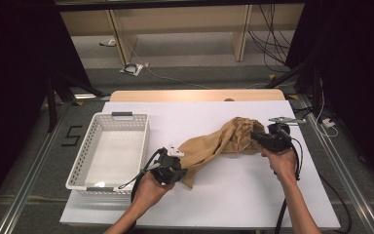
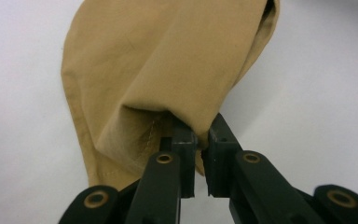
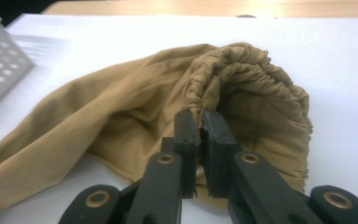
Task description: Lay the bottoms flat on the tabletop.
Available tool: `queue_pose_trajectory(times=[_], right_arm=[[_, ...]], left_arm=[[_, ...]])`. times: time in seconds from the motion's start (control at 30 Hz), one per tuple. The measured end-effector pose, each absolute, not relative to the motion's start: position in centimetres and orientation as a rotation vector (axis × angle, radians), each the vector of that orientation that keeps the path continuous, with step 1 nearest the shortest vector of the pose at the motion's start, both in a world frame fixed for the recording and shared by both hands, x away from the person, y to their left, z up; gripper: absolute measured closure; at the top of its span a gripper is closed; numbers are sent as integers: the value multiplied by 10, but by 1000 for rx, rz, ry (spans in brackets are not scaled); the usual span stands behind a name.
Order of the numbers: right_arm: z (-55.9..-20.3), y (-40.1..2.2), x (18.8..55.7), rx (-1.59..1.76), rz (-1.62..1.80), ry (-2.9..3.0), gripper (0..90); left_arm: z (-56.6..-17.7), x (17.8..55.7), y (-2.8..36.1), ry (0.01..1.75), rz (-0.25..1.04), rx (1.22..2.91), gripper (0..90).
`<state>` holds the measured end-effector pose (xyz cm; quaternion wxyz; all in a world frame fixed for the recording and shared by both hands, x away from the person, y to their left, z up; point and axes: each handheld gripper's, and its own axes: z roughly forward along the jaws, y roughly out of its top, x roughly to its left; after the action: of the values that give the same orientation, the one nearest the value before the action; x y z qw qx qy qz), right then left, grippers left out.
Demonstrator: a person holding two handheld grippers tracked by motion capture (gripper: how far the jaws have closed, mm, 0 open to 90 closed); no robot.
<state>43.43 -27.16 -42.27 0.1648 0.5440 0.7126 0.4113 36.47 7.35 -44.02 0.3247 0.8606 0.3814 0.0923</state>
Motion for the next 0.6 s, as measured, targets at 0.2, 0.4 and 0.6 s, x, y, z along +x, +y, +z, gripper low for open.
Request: queue_pose_trajectory(times=[0.2, 0.4, 0.6], right_arm=[[-435, -275, 442, 1574, 1092, 2038, 853], [-436, -277, 439, 1576, 1082, 2047, 802], [-430, -277, 428, 1548, 1062, 2075, 597]], left_arm=[[-447, 364, 71, 1001, 276, 2287, 836], [-451, 365, 71, 1004, 273, 2287, 833], [-448, 363, 73, 995, 261, 2275, 821]])
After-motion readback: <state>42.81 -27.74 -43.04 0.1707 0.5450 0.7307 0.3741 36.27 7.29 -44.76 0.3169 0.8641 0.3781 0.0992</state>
